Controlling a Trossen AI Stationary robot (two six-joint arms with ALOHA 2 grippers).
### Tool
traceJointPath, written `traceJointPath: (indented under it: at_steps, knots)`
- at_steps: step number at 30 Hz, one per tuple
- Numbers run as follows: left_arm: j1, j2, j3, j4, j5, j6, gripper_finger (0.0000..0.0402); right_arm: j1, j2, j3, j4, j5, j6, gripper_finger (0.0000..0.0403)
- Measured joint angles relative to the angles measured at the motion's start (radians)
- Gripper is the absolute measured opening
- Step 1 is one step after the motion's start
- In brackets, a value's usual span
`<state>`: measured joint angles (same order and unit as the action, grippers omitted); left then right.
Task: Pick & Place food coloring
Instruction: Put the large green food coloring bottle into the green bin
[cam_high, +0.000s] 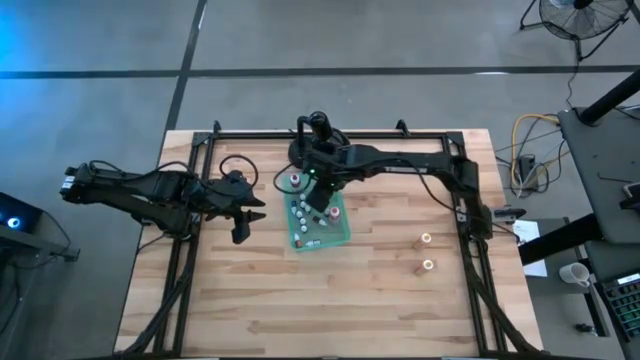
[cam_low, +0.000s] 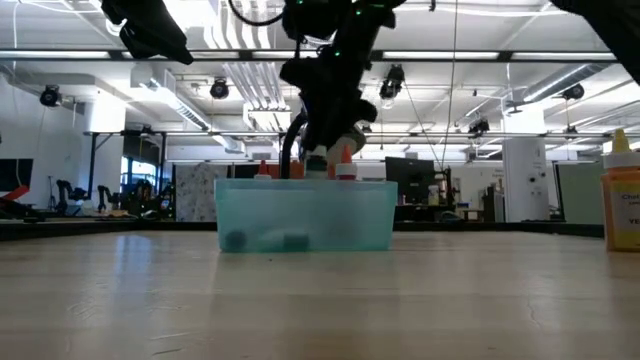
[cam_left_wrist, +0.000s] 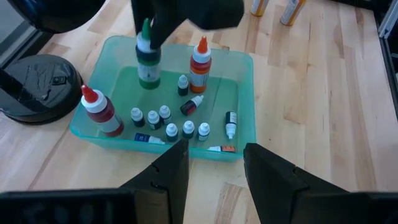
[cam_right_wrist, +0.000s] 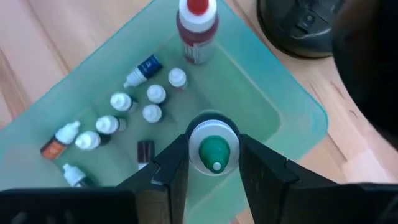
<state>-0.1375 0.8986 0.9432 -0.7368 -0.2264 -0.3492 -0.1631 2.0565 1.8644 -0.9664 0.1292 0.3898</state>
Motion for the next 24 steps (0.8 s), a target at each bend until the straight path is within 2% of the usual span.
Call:
traceJointPath:
  at_steps: [12, 24]
  knots:
    - [0.0, 0.0, 0.0, 0.0, 0.0, 0.0, 0.0126, 0.001, 0.099, 0.091, -0.005, -0.029, -0.002, 0.0116]
    - [0.0, 0.0, 0.0, -0.001, -0.004, 0.001, 0.0126, -0.002, 0.105, 0.05, -0.021, -0.051, 0.014, 0.0123]
